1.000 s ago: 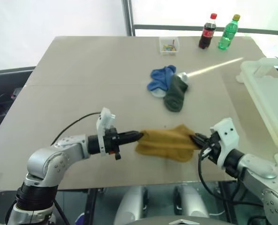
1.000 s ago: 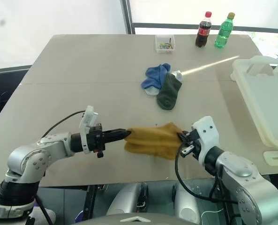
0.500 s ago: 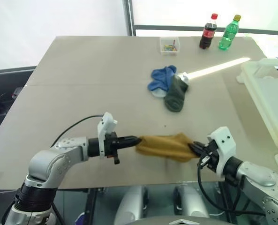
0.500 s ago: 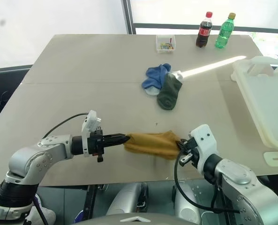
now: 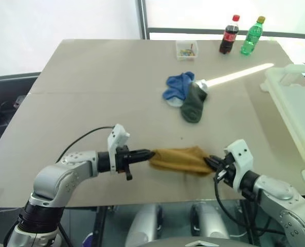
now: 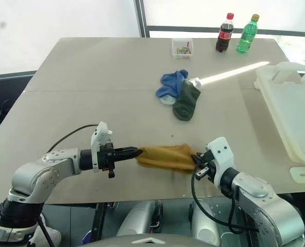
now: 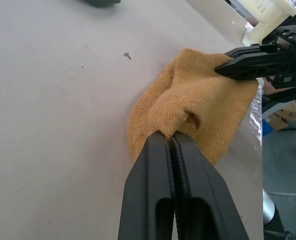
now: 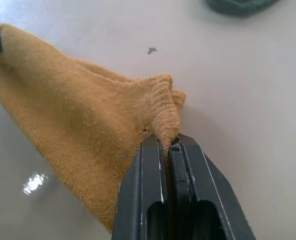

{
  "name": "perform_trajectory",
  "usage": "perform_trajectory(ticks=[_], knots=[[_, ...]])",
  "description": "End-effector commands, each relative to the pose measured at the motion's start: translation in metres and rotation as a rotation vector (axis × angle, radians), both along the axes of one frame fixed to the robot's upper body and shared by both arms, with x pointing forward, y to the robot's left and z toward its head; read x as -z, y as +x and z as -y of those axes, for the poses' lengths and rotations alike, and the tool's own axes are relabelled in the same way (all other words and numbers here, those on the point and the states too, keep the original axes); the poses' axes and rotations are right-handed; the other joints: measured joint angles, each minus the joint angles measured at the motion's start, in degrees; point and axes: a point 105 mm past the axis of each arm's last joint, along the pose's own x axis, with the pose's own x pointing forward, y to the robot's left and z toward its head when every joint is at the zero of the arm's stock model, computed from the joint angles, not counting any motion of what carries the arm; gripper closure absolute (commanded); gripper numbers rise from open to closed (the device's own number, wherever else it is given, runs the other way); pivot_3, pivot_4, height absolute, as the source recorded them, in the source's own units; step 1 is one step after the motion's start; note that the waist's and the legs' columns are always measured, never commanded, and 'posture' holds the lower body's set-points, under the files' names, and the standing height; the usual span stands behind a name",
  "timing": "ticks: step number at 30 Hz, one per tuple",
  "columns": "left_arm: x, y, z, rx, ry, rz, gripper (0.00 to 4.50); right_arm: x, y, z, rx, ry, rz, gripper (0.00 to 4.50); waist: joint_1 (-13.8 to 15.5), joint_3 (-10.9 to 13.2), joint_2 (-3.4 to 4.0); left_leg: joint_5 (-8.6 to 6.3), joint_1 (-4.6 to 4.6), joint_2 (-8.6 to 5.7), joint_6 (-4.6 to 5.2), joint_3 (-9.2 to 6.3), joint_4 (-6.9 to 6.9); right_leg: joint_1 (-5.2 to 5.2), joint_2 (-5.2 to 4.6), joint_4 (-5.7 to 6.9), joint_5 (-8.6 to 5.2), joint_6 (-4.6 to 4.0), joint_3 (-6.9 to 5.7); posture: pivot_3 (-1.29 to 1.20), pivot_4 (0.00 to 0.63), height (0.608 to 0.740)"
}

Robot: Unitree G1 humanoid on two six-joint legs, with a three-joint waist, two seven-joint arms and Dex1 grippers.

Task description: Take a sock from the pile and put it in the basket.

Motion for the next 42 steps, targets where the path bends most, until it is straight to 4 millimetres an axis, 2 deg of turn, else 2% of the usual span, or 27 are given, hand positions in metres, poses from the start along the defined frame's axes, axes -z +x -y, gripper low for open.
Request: perform_trajectory(ticks=[1, 8, 13, 19, 22, 25, 28, 29, 30, 31, 36, 42], knots=[[-0.011, 0.001, -0.001, -0.005, -0.006, 0.059, 4.47, -0.008, -0.001, 0.002, 0.006, -0.001, 0.046, 4.50, 0.2, 0.0, 0.00, 0.00, 0.00, 0.00, 0.00, 0.00, 0.00, 0.00, 0.00, 0.00, 0.00, 0.00, 0.00, 0.00, 0.150, 0.735], [-0.010, 0.009, 0.000, -0.021, 0.004, 0.073, 4.47, -0.009, 0.004, 0.002, 0.041, 0.016, 0.060, 4.50, 0.5, 0.0, 0.00, 0.01, 0.00, 0.00, 0.00, -0.01, 0.02, 0.02, 0.05, 0.01, 0.01, 0.01, 0.00, 0.00, 0.150, 0.735], [0.006, 0.007, -0.003, -0.005, 0.047, 0.014, 4.47, 0.009, -0.004, 0.005, 0.035, -0.042, 0.010, 4.50, 0.5, 0.0, 0.00, 0.02, 0.00, -0.01, -0.02, 0.01, 0.02, 0.02, 0.08, 0.00, 0.03, 0.05, 0.01, 0.00, 0.150, 0.735], [0.013, 0.004, 0.004, 0.021, 0.044, -0.020, 4.47, 0.015, -0.005, 0.010, 0.052, -0.051, 0.002, 4.50, 0.5, 0.0, -0.02, 0.01, 0.03, 0.00, 0.00, 0.01, 0.05, 0.04, 0.09, 0.01, 0.03, 0.04, 0.03, 0.00, 0.150, 0.735], [0.011, 0.005, 0.006, 0.019, 0.029, -0.025, 3.55, 0.014, -0.004, 0.011, 0.055, -0.051, 0.010, 4.50, 0.5, 0.0, -0.02, 0.00, 0.04, 0.01, 0.01, 0.01, 0.06, 0.06, 0.09, 0.01, 0.02, 0.03, 0.03, 0.00, 0.150, 0.735], [0.009, 0.003, 0.005, 0.023, 0.022, -0.031, 2.20, 0.014, -0.004, 0.011, 0.052, -0.051, 0.019, 4.50, 0.5, 0.0, -0.02, 0.01, 0.04, 0.01, 0.01, 0.00, 0.06, 0.06, 0.10, 0.01, 0.03, 0.06, 0.03, 0.00, 0.150, 0.735], [0.008, 0.003, 0.003, 0.020, 0.027, -0.027, 0.63, 0.014, -0.004, 0.009, 0.020, -0.064, 0.024, 4.50, 0.5, 0.0, -0.02, 0.01, 0.04, 0.01, 0.01, 0.00, 0.07, 0.07, 0.10, 0.02, 0.03, 0.05, 0.03, 0.00, 0.150, 0.735], [0.008, 0.003, 0.002, 0.012, 0.023, -0.029, 0.09, 0.012, -0.003, 0.010, 0.025, -0.062, 0.040, 4.15, 0.5, 0.0, -0.02, 0.01, 0.06, 0.01, 0.01, 0.00, 0.07, 0.10, 0.11, 0.02, 0.03, 0.05, 0.03, 0.00, 0.150, 0.735], [0.007, 0.002, 0.001, 0.016, 0.016, -0.033, 0.00, 0.010, -0.002, 0.009, 0.021, -0.046, 0.049, 3.77, 0.5, 0.0, -0.03, 0.00, 0.12, 0.01, 0.01, 0.00, 0.07, 0.16, 0.10, 0.01, 0.02, 0.03, 0.03, 0.00, 0.150, 0.735], [0.006, 0.001, -0.001, 0.016, 0.013, -0.037, 0.00, 0.008, 0.000, 0.011, 0.024, -0.056, 0.066, 3.46, 0.5, 0.0, -0.02, 0.00, 0.15, 0.01, 0.01, 0.00, 0.07, 0.19, 0.11, 0.02, 0.01, 0.02, 0.03, 0.00, 0.150, 0.735], [0.005, 0.000, -0.008, 0.009, 0.010, -0.030, 0.00, 0.003, 0.001, 0.018, 0.036, -0.066, 0.088, 1.22, 0.5, 0.0, -0.02, 0.00, 0.17, 0.05, 0.01, 0.01, 0.07, 0.19, 0.14, 0.03, -0.01, -0.02, 0.05, 0.00, 0.150, 0.735], [0.002, 0.001, -0.003, 0.019, -0.010, -0.004, 0.00, -0.015, 0.002, 0.024, 0.013, -0.032, 0.149, 1.22, 0.6, 0.0, -0.02, 0.00, 0.17, 0.05, 0.01, 0.01, 0.08, 0.20, 0.13, 0.02, -0.01, -0.02, 0.06, 0.00, 0.150, 0.735]])
